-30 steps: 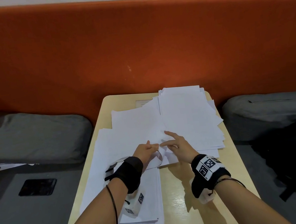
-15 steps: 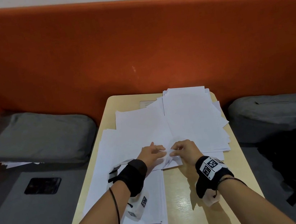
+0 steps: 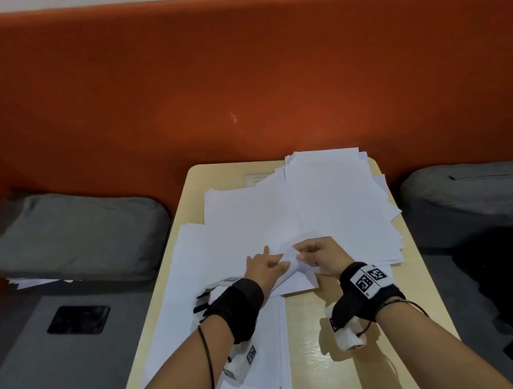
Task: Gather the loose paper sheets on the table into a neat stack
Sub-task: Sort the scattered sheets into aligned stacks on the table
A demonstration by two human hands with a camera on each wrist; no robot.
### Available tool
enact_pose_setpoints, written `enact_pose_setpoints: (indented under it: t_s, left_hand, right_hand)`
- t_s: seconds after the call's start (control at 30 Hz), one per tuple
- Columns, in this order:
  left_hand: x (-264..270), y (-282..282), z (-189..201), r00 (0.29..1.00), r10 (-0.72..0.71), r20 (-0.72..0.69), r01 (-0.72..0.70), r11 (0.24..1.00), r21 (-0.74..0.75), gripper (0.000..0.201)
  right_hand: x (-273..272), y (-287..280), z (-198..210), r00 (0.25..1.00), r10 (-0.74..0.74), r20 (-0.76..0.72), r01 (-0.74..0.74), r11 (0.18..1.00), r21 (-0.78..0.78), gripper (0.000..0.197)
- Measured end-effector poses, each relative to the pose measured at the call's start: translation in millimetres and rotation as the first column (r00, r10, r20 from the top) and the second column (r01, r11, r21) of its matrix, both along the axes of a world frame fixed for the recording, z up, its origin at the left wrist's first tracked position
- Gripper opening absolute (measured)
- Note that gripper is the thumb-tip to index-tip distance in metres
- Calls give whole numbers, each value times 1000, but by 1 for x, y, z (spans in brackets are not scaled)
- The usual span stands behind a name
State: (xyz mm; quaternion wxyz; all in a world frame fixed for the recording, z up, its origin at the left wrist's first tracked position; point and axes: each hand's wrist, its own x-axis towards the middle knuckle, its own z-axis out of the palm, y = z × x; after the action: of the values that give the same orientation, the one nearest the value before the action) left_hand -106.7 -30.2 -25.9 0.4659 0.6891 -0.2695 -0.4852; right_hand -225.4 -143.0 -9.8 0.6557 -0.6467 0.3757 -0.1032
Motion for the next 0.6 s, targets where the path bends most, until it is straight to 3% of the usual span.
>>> enact_pose_setpoints:
  t_s: [0.17, 0.27, 0.43, 0.6]
  left_hand:
    - [2, 1, 0, 998, -43, 43, 42, 998, 37, 34]
    - [1, 0, 1, 995, -59, 77, 52, 995, 79, 40]
    - [1, 1, 0, 998, -51, 44, 48, 997, 67, 37]
    - [2, 1, 3, 996, -70, 47, 67, 996, 62, 33]
  right_hand:
    - [5, 2, -4, 994, -104, -19, 105, 994, 31, 11]
    - [9, 5, -7, 992, -122, -17, 122, 992, 31, 17]
    - [8, 4, -5, 995, -98, -27, 99, 994, 37, 9]
    - [3, 3, 0, 997, -74, -1, 74, 994, 83, 16]
